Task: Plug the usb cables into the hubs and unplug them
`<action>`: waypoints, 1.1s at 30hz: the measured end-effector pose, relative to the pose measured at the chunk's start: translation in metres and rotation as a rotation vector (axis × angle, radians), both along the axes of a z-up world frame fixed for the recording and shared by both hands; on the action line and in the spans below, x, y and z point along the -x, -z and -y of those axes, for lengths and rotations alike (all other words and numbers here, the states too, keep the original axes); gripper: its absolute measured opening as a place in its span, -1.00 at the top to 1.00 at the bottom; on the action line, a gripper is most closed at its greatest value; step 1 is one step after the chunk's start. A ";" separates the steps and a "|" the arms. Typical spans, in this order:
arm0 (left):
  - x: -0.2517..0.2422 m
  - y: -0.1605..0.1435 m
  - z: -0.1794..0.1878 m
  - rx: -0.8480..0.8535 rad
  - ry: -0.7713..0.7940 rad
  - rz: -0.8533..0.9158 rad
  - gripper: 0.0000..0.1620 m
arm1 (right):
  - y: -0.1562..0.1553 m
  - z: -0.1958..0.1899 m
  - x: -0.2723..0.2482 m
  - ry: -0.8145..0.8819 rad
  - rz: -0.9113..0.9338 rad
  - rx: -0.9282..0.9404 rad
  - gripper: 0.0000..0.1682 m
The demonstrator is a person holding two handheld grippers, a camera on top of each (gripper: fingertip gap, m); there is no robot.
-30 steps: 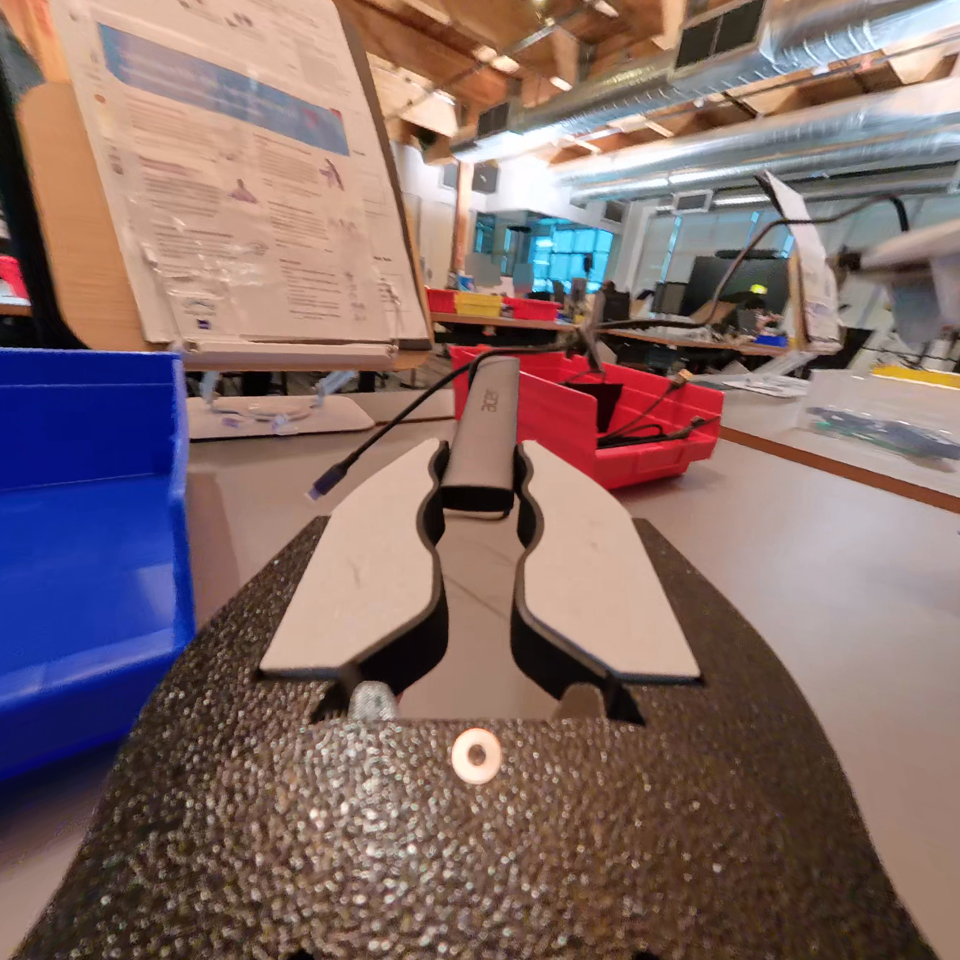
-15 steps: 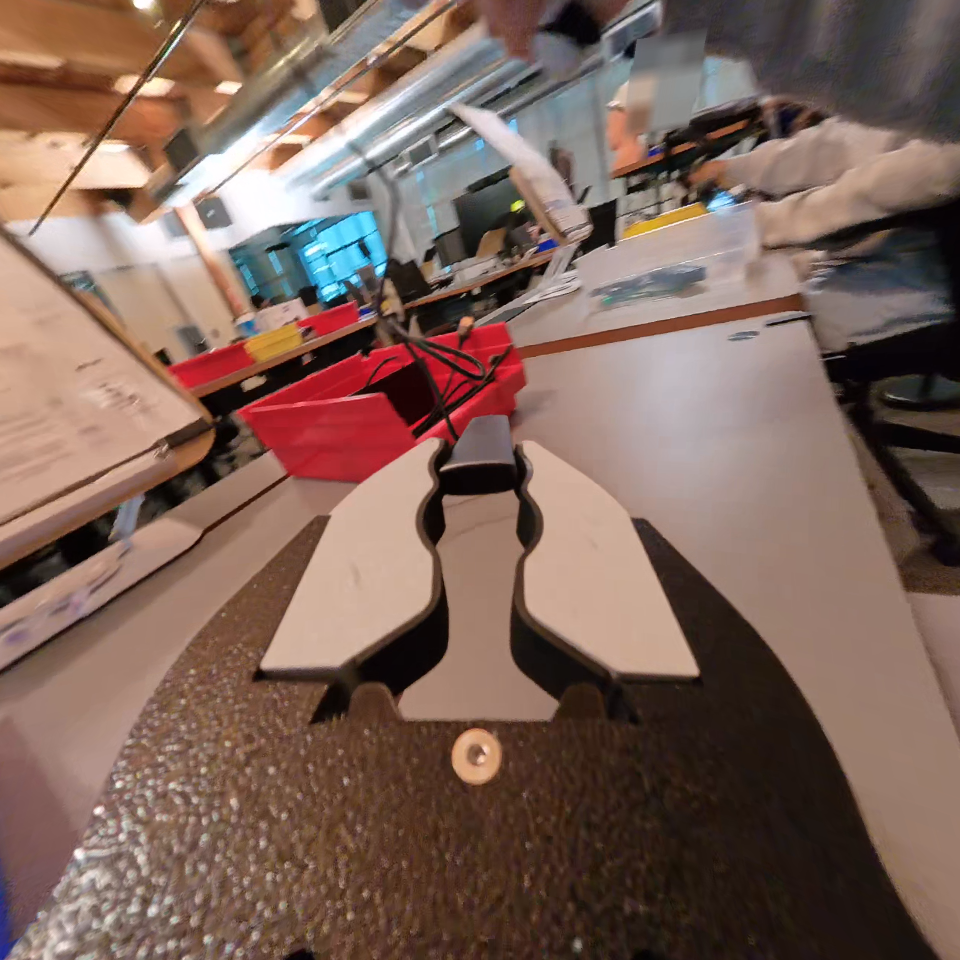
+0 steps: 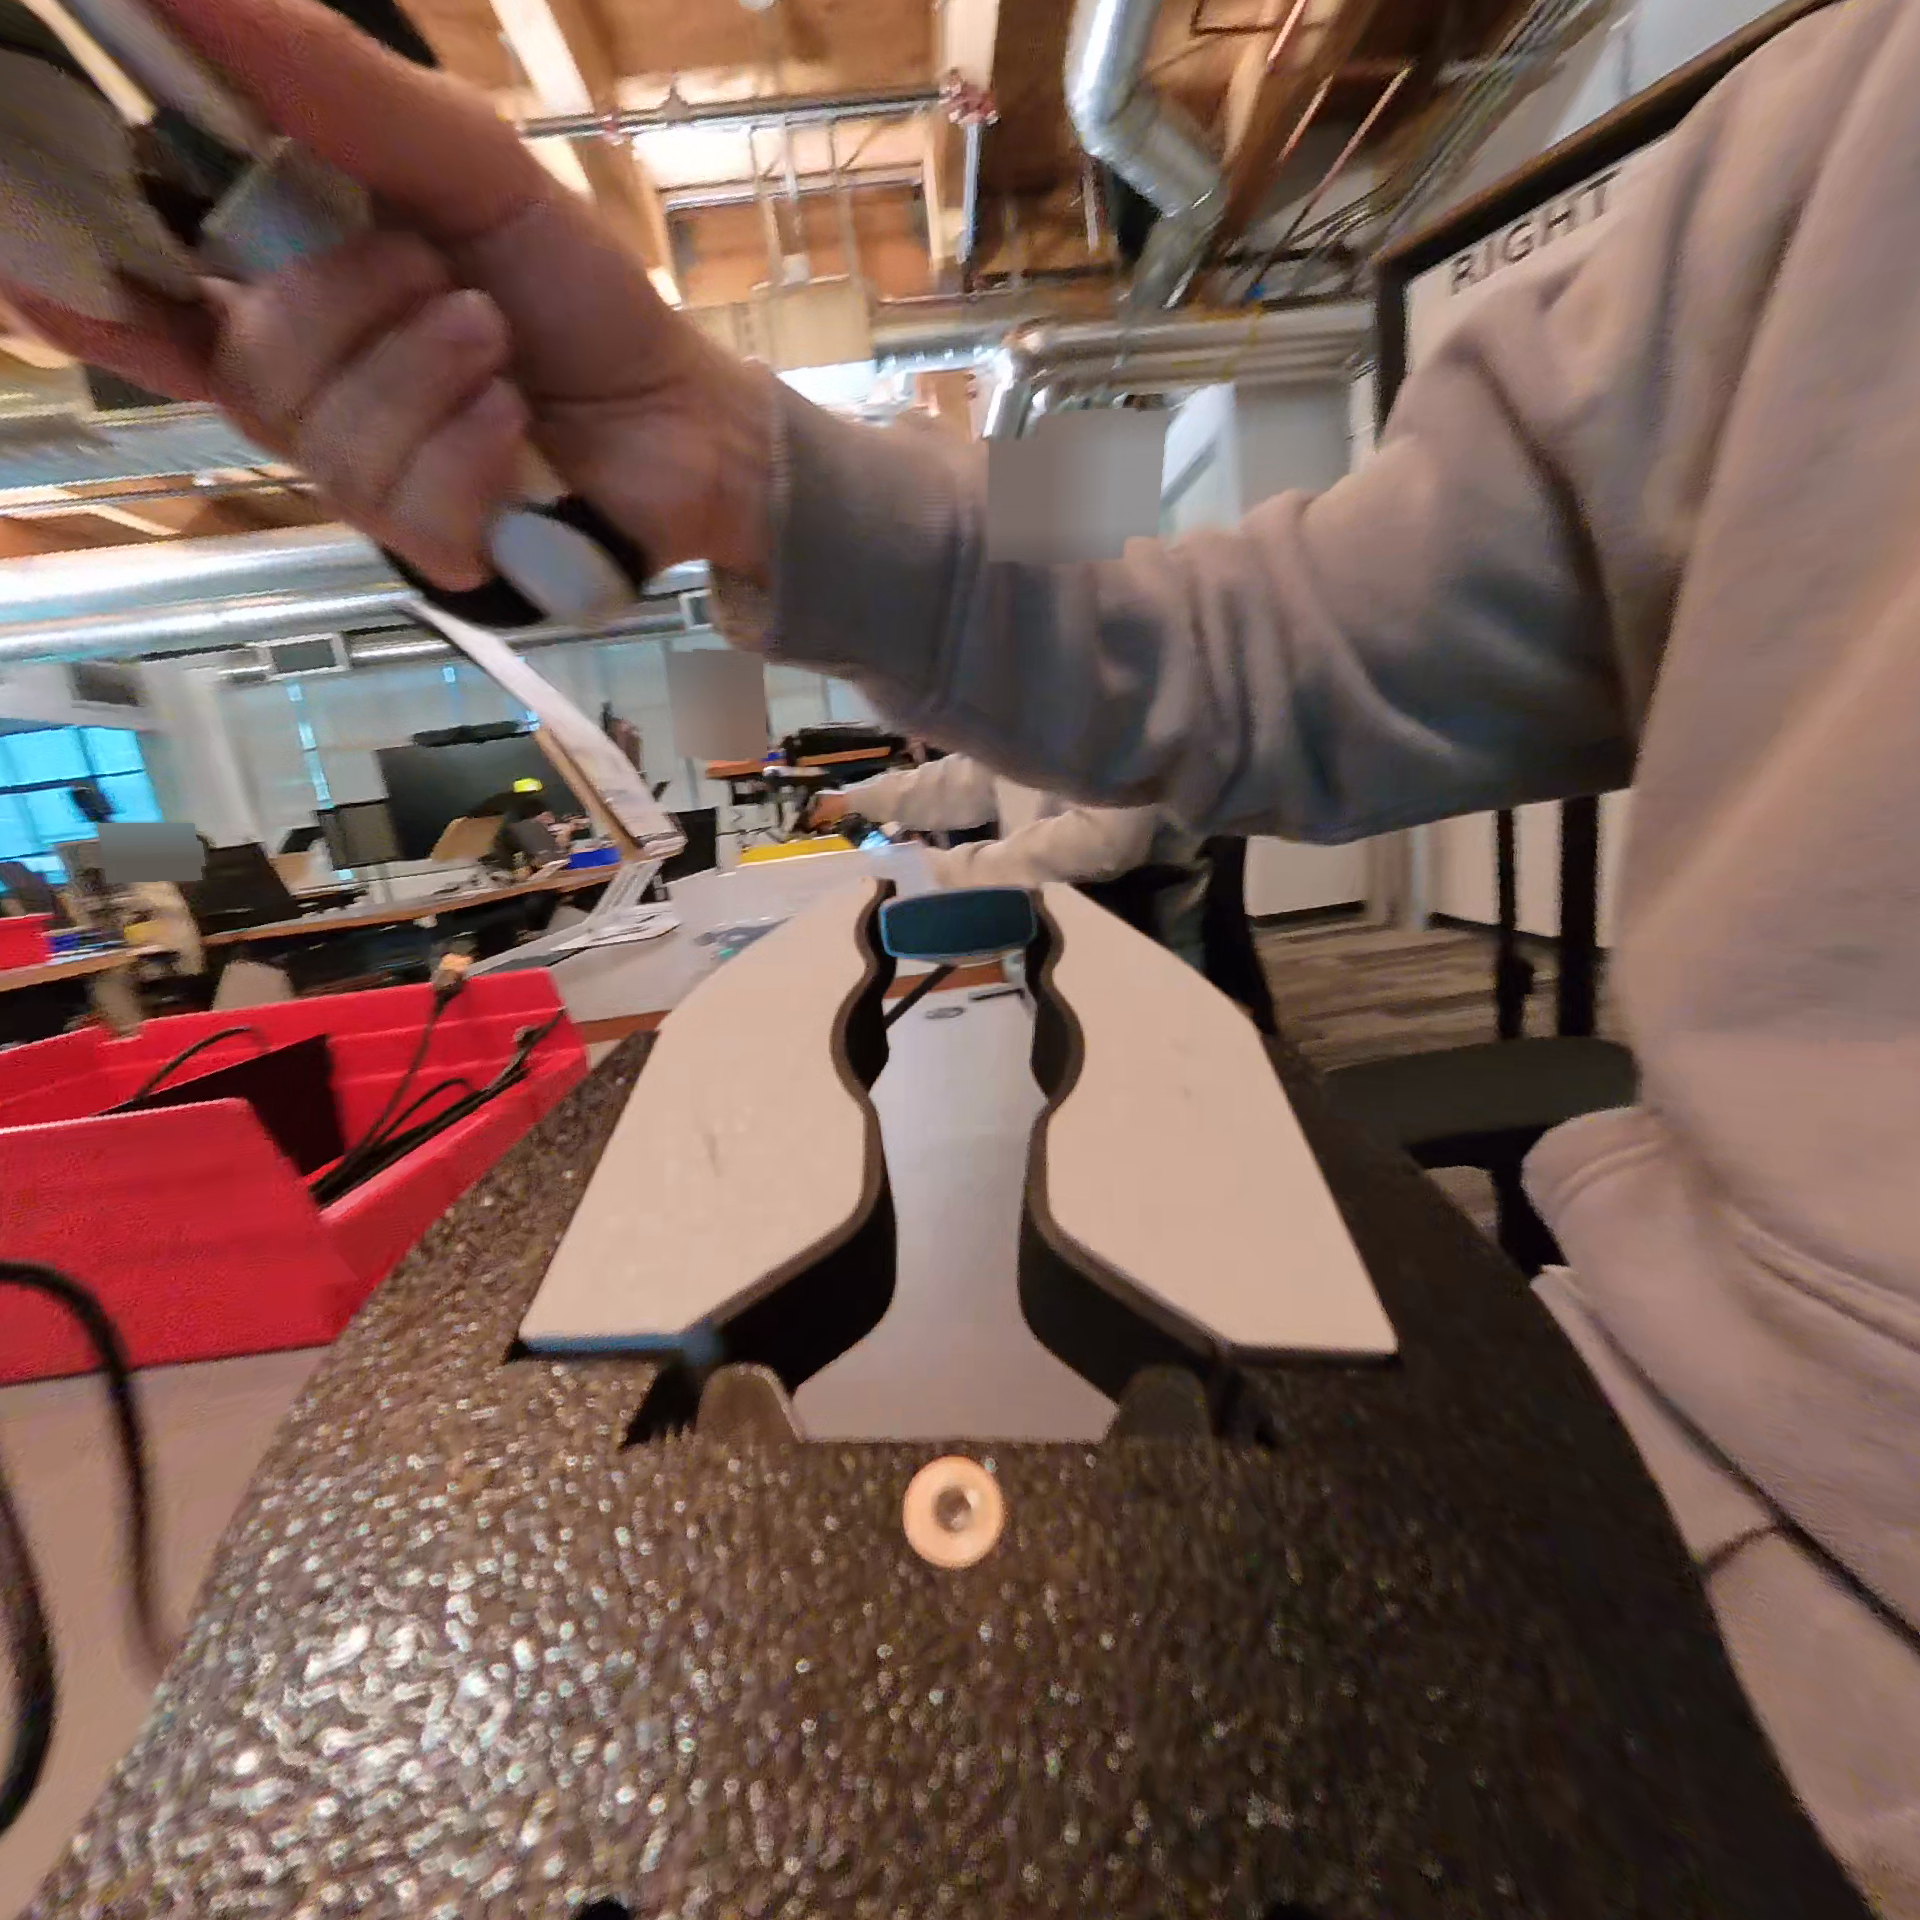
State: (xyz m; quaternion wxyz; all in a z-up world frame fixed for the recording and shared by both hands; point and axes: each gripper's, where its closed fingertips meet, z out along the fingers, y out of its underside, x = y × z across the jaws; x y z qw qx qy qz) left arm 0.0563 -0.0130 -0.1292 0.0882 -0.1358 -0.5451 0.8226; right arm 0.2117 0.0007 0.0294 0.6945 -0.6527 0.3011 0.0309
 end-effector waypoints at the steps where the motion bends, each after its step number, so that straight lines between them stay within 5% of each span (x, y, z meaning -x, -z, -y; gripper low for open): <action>1: 0.002 0.000 -0.001 0.004 0.018 -0.003 0.71 | -0.003 0.010 -0.014 0.065 0.038 0.025 0.92; 8: -0.006 -0.005 -0.010 0.042 -0.029 -0.030 0.71 | -0.060 0.099 -0.062 0.365 0.179 0.011 0.92; 22: -0.004 0.001 -0.003 -0.011 -0.010 -0.032 0.71 | -0.225 0.193 -0.055 0.528 0.402 0.081 0.92; 26: -0.003 -0.001 -0.004 -0.005 0.005 -0.039 0.72 | -0.209 0.217 -0.075 0.595 0.372 0.215 0.92; 33: -0.003 0.001 -0.004 -0.009 0.008 -0.040 0.72 | -0.082 0.245 -0.107 0.617 0.151 0.330 0.92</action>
